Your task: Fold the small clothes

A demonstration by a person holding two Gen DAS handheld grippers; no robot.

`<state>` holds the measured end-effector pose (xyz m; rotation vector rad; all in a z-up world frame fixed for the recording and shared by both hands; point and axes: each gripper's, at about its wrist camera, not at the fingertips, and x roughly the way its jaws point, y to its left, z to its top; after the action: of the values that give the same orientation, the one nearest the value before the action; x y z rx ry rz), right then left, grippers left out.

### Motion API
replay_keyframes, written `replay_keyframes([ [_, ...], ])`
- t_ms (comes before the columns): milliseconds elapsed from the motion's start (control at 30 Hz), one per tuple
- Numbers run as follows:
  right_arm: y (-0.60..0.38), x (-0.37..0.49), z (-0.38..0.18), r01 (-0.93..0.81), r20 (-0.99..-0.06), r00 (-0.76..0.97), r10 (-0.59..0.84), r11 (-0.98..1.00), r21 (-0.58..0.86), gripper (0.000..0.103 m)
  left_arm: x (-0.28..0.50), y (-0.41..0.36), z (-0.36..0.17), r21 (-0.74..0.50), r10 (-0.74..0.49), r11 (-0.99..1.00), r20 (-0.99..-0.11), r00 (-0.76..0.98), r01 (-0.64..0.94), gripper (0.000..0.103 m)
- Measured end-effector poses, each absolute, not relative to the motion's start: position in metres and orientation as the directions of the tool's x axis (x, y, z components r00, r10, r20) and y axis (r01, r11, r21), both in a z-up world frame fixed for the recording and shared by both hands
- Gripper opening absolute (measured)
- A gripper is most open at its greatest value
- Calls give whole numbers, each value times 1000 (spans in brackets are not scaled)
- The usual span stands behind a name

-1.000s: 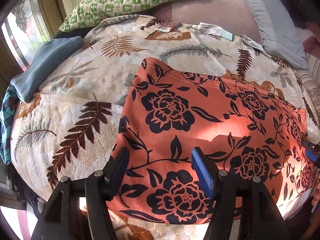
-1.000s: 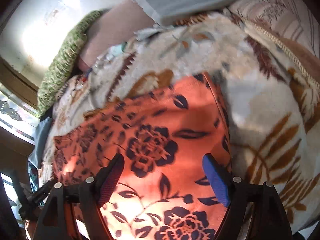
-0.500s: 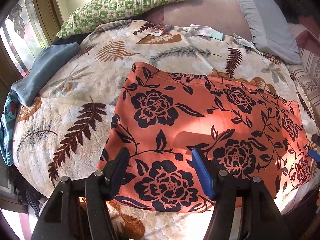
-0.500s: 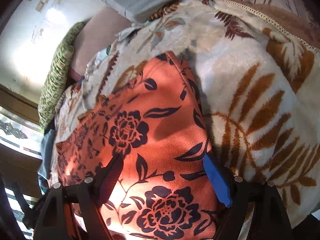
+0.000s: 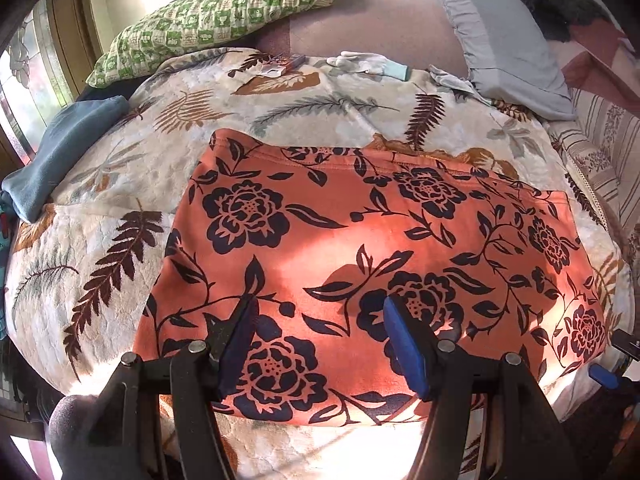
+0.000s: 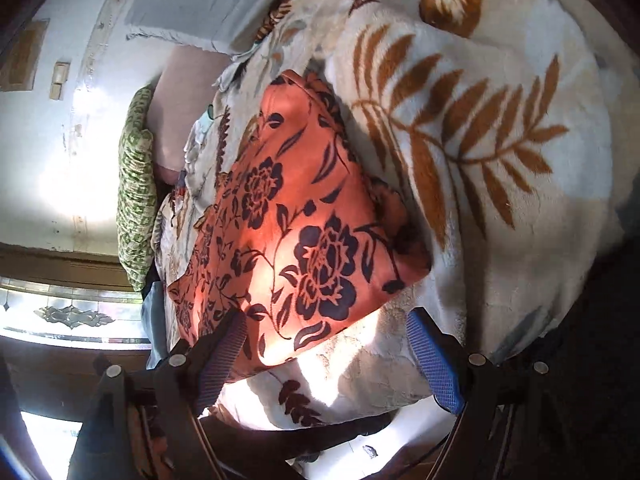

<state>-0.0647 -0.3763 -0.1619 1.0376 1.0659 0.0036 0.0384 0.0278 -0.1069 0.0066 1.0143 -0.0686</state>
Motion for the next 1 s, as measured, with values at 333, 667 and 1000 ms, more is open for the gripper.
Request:
replay_keyframes([
  [333, -405, -51, -190, 472, -616, 623, 482, 397, 788, 85, 31, 28, -89, 0, -15, 1000, -820, 572, 26, 66],
  [667, -407, -43, -185, 460, -643, 617, 453, 456, 762, 85, 30, 22, -89, 15, -7, 999, -821, 571, 34, 66],
  [1000, -414, -41, -184, 476, -657, 611, 442, 459, 751, 85, 34, 20, -97, 22, 0, 999, -828, 561, 32, 66],
])
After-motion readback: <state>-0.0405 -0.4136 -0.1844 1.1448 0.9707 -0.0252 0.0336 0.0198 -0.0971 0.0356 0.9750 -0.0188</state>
